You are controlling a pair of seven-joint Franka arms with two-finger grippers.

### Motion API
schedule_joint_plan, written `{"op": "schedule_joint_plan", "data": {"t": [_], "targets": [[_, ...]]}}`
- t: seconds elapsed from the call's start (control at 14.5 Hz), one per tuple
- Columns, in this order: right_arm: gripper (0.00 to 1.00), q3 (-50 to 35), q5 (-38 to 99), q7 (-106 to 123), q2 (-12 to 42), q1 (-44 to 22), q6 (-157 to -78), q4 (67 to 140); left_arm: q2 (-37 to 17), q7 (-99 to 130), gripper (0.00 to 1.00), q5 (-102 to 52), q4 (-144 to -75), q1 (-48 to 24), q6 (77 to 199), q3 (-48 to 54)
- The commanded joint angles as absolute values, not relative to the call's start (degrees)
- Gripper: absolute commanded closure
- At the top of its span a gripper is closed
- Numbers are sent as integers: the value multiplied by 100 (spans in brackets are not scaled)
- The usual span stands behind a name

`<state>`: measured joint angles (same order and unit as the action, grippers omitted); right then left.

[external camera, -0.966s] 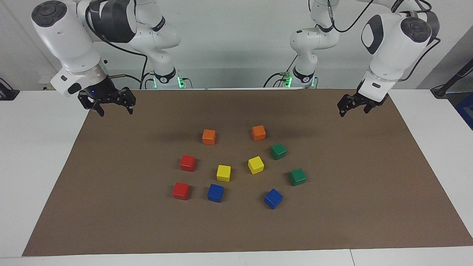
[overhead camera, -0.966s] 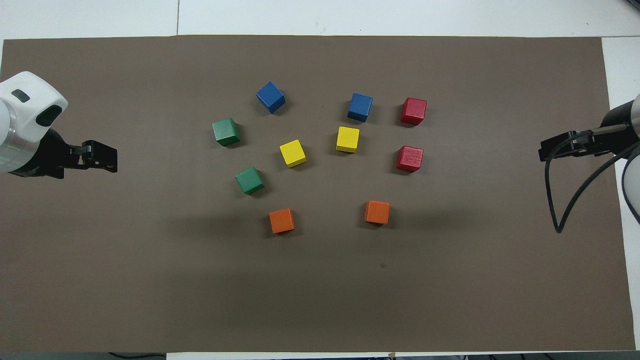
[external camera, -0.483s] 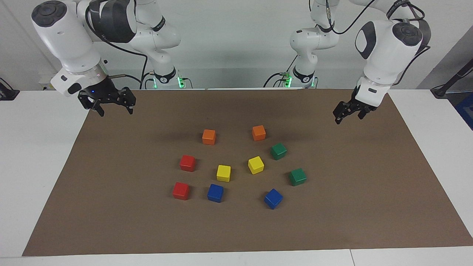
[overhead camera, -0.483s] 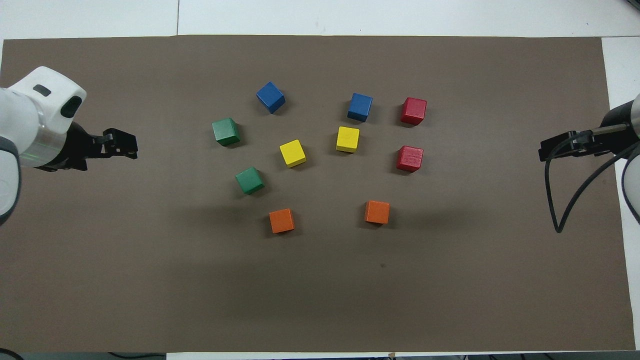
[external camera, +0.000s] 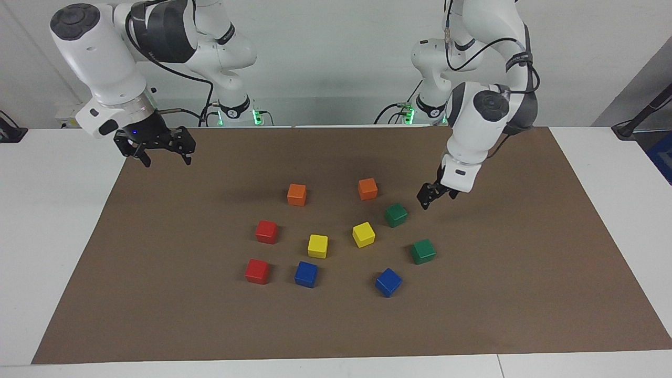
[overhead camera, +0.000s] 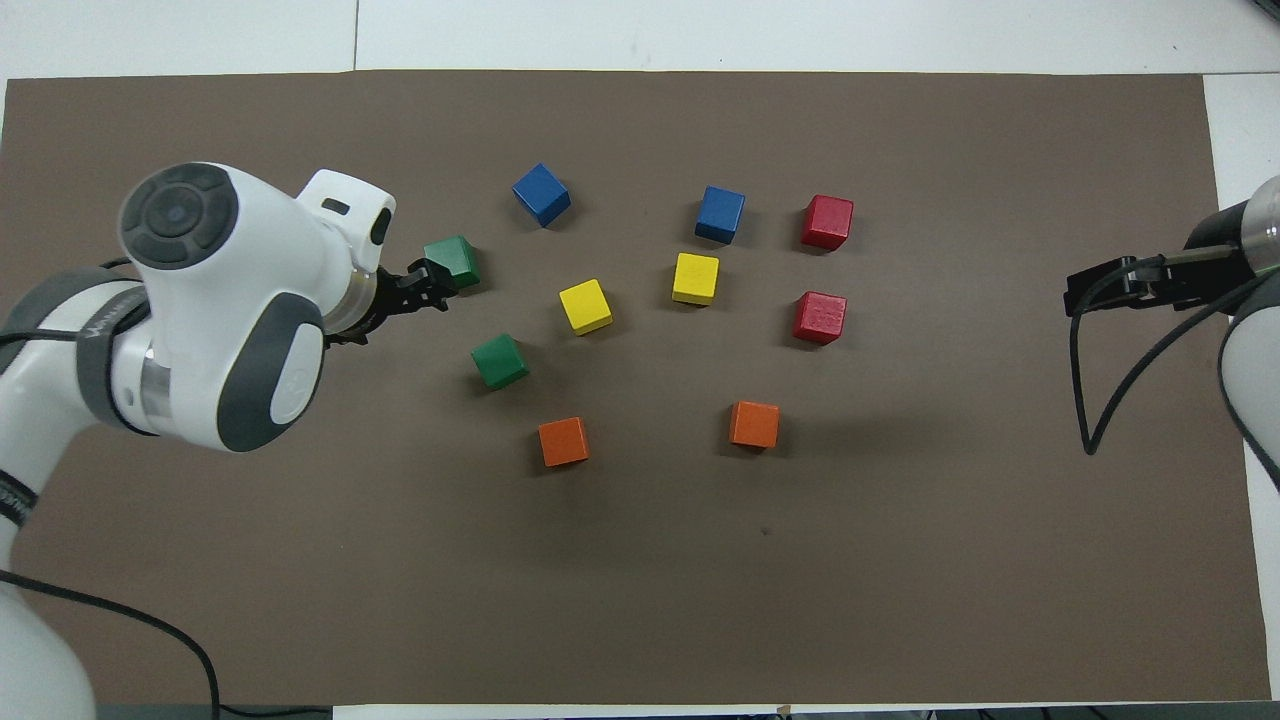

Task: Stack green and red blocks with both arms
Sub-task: 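Grasp the green block with the left gripper while the right reaches red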

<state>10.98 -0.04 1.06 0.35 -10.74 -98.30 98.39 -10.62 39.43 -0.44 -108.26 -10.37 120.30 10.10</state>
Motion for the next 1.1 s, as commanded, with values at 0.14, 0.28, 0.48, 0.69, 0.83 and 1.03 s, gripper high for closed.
{"op": "schedule_joint_plan", "data": {"t": [0.14,0.28,0.48,0.69,0.83,1.03], "targets": [[0,1063,0,-718,-36,-1388,-10896,10721,-2188,5035,0,410,-9897,-1626,12164,905],[0,1055,9,-1167,140,-1520,-11213,10854,-2197,5010,0,589,-9975,-1609,12216,905],[0,1055,35,-1520,456,-1635,-11697,10951,-2206,4983,0,615,-10186,-1573,12470,905],[0,1055,306,-1817,816,-1801,-12189,10969,-2136,5070,0,598,-10598,-1608,12752,923],[0,1055,553,-2362,1027,-1950,-12453,10969,-2074,5194,0,598,-10766,-1661,12797,932],[0,1055,554,-2531,1361,-2206,-12743,10942,-1987,5220,0,598,-11152,-1670,13200,940]]}}
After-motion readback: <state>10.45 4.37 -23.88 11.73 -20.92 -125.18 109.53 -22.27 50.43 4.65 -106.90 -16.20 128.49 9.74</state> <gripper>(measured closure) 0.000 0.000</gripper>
